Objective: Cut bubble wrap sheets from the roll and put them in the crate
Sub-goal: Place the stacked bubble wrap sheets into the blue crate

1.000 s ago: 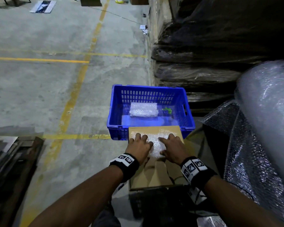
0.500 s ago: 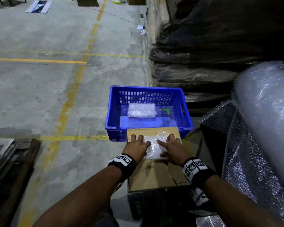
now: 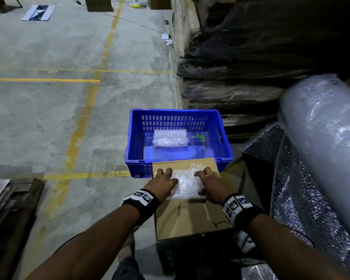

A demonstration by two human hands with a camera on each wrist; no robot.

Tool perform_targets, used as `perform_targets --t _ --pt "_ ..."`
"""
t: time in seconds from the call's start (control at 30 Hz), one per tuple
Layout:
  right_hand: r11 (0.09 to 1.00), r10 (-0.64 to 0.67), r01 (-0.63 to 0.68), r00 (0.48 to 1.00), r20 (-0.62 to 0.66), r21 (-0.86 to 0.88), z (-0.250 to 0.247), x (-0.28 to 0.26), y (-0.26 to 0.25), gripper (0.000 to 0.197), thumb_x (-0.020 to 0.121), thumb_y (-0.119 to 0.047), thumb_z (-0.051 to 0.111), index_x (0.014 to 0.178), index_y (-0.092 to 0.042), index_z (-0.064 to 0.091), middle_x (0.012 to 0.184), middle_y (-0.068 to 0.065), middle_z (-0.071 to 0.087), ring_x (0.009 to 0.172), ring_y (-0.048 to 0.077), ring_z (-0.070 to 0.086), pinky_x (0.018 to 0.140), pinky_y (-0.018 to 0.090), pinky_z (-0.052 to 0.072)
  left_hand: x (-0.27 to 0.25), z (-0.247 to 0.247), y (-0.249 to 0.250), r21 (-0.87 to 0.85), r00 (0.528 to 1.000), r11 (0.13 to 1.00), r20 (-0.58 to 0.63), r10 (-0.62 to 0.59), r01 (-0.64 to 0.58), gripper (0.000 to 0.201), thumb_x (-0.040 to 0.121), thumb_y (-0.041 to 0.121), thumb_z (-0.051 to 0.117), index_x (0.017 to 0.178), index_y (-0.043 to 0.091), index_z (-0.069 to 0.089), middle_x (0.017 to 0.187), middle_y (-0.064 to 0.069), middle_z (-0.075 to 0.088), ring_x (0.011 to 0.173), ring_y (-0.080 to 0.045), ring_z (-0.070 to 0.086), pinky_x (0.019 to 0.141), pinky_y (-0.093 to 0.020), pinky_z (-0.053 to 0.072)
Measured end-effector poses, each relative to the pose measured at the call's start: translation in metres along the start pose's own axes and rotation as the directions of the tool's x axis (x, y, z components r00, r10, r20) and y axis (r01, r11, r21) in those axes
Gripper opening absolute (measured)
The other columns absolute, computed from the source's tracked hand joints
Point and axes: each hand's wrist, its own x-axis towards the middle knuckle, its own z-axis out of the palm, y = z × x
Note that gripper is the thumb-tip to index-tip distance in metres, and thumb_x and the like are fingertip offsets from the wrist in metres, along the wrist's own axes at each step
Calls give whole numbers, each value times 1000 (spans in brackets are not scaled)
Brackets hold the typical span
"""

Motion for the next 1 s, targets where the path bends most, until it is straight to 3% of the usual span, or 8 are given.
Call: perform_targets --t 0.17,0.47,0.73,1.0 --pt "999 5 -5 1000 -19 -35 6 -1 1 57 91 -17 68 144 -24 46 137 9 39 120 32 45 96 44 50 4 8 1 31 1000 1000 -1 -1 1 44 95 3 57 137 13 47 135 -17 37 120 -41 40 87 -52 53" --pt "1000 14 -15 999 -33 -17 12 2 5 63 87 -12 72 144 -26 47 132 8 41 116 30 49 96 44 51 1 12 3 10 1000 1000 -5 -24 24 49 96 4 54 141 14 37 138 -16 35 122 -39 38 82 -48 55" --pt "999 31 -29 997 -76 22 20 4 12 69 81 -30 80 141 -37 46 116 6 39 106 27 50 92 43 51 -4 14 1 10 1000 999 1 -30 30 49 96 3 52 140 17 37 138 -18 35 120 -41 39 80 -48 53" --pt "989 14 -26 996 -84 -144 12 0 15 66 87 -46 69 145 -43 36 125 6 43 110 30 47 89 45 51 -4 15 9 13 999 1000 -50 -6 6 50 95 2 41 142 16 34 136 -21 38 120 -42 39 82 -49 50"
